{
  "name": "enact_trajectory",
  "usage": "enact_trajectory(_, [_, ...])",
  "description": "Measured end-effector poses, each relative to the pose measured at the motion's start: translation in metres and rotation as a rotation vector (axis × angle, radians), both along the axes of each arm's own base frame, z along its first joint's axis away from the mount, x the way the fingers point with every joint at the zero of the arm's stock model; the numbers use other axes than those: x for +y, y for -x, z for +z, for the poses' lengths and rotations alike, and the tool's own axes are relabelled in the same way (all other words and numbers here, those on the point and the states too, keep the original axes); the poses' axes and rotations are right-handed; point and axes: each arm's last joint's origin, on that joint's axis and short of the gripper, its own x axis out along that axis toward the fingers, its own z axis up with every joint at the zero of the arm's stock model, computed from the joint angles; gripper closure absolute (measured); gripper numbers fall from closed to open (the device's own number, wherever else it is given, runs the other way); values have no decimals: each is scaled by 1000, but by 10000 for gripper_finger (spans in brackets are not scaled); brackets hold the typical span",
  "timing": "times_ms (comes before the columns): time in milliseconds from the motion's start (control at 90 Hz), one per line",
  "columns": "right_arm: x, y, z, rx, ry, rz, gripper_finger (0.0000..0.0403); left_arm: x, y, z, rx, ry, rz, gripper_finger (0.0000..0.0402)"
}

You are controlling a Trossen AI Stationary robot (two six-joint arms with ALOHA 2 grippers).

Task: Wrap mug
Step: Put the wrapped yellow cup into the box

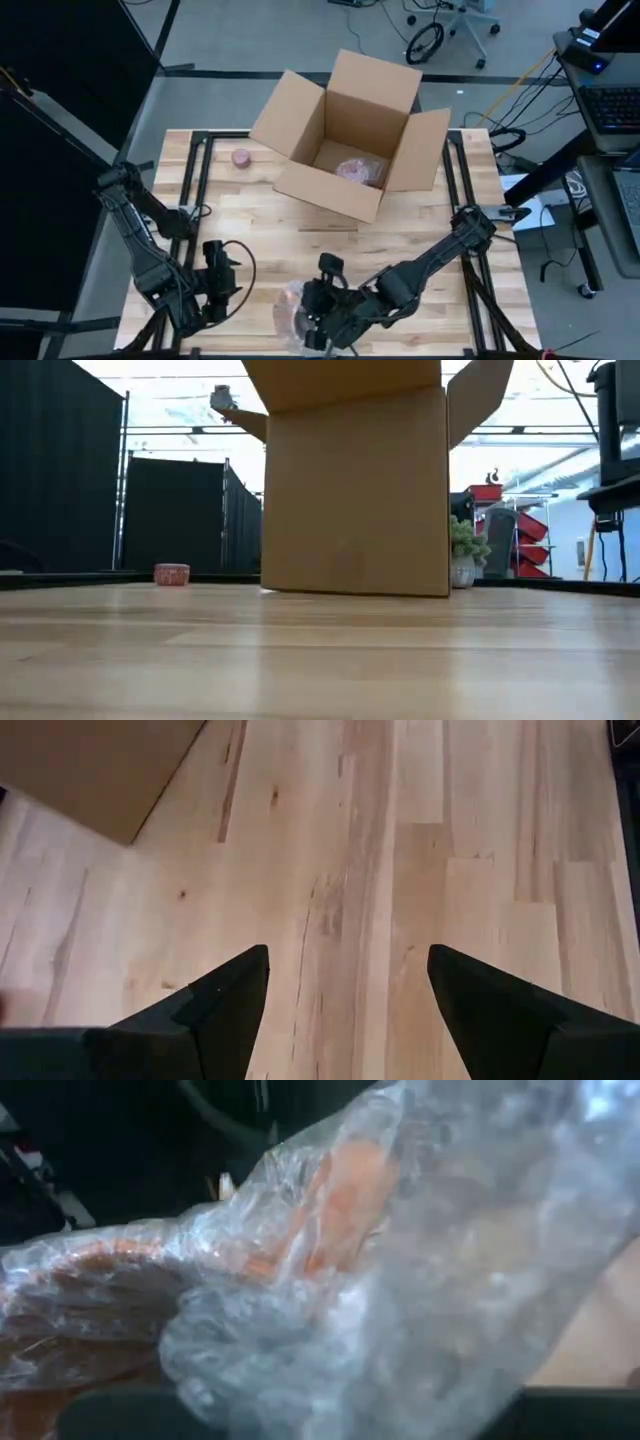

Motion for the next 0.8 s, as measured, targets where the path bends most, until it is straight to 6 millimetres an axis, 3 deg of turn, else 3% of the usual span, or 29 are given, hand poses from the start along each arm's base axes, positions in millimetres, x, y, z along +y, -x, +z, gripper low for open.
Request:
enact_trajectory(422, [-27, 35, 68, -189, 162, -68, 371, 0, 0, 0, -1, 3, 2, 139])
enact_trajectory(644, [-75, 52, 105, -234, 282, -245, 371, 0, 0, 0, -2, 5, 3, 139])
enact_trajectory(800, [-116, 52, 118, -225, 321, -332, 371, 0, 0, 0, -2, 1, -1, 139])
